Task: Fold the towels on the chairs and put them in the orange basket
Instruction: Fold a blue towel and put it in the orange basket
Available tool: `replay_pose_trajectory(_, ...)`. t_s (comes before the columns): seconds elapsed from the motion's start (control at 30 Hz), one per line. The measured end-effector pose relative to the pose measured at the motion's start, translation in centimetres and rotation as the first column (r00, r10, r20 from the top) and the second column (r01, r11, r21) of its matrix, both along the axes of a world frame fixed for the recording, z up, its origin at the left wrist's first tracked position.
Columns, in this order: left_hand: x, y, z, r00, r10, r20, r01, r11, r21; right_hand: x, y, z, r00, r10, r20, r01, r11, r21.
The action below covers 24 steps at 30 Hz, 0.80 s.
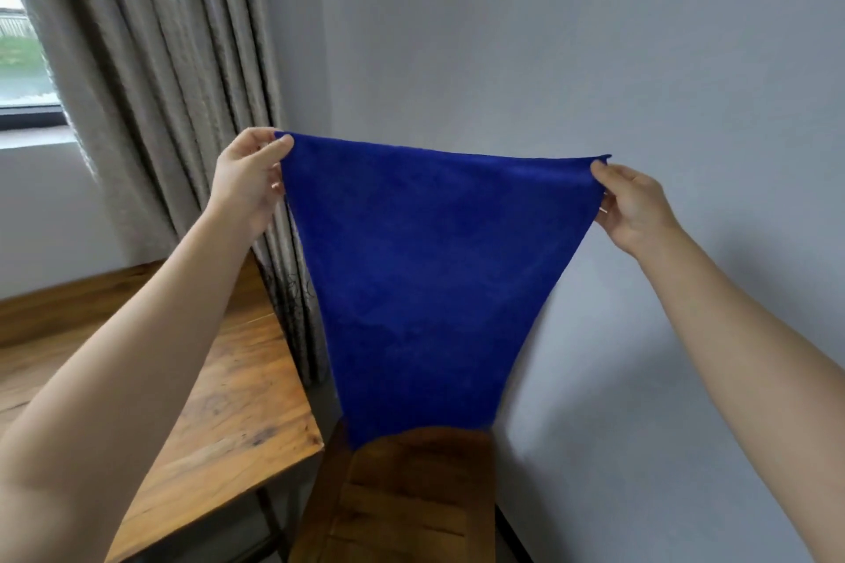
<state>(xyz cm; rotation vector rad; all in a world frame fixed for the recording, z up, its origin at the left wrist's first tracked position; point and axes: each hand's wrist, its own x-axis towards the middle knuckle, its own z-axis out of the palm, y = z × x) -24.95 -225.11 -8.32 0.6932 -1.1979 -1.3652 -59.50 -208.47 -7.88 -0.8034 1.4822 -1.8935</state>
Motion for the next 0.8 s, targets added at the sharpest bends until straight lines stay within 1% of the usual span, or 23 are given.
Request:
replay_pose_trajectory(0.1, 1.0, 3.6, -0.2, 1.000, 0.017, -0.003, -0.017, 1.000, -0.003, 0.5, 2.4, -0.8, 0.999, 0.051, -0.012, -0.051, 0.999, 0.014)
replay_pose_trajectory(0.2, 2.0, 7.5, -1.5, 0.999, 0.048, 0.008, -0.048, 0.998, 0.030, 1.0, 5.2, -2.1, 0.996, 0.088, -0.010, -0.087, 0.995, 0.054)
replay_pose_trajectory(0.3, 2.9, 11.6, -4.1, 0.997, 0.076, 0.028, -0.078, 0.993, 0.088, 1.3, 8.2, -4.7, 0.992, 0.125, 0.019, -0.127, 0.985, 0.120)
replay_pose_trajectory(0.43, 4.2, 16.9, -9.0, 0.989, 0.108, 0.098, -0.125, 0.974, 0.189, 2.3, 12.2, -9.1, 0.988, 0.144, 0.052, -0.152, 0.963, 0.223)
replay_pose_trajectory(0.5, 5.1, 18.9, -11.2, 0.982, 0.121, 0.145, -0.154, 0.958, 0.241, 3.0, 13.9, -11.0, 0.987, 0.150, 0.066, -0.162, 0.945, 0.284)
replay_pose_trajectory(0.63, 6.3, 21.5, -15.1, 0.974, 0.119, 0.192, -0.182, 0.917, 0.354, 4.2, 15.9, -15.0, 0.982, 0.150, 0.118, -0.184, 0.911, 0.369)
replay_pose_trajectory(0.73, 6.3, 23.0, -18.2, 0.959, 0.101, 0.265, -0.214, 0.872, 0.441, 4.7, 17.1, -18.5, 0.975, 0.121, 0.186, -0.190, 0.887, 0.421)
replay_pose_trajectory(0.8, 6.2, 23.7, -20.4, 0.946, 0.081, 0.315, -0.237, 0.835, 0.496, 5.0, 17.8, -21.2, 0.972, 0.098, 0.212, -0.192, 0.852, 0.487)
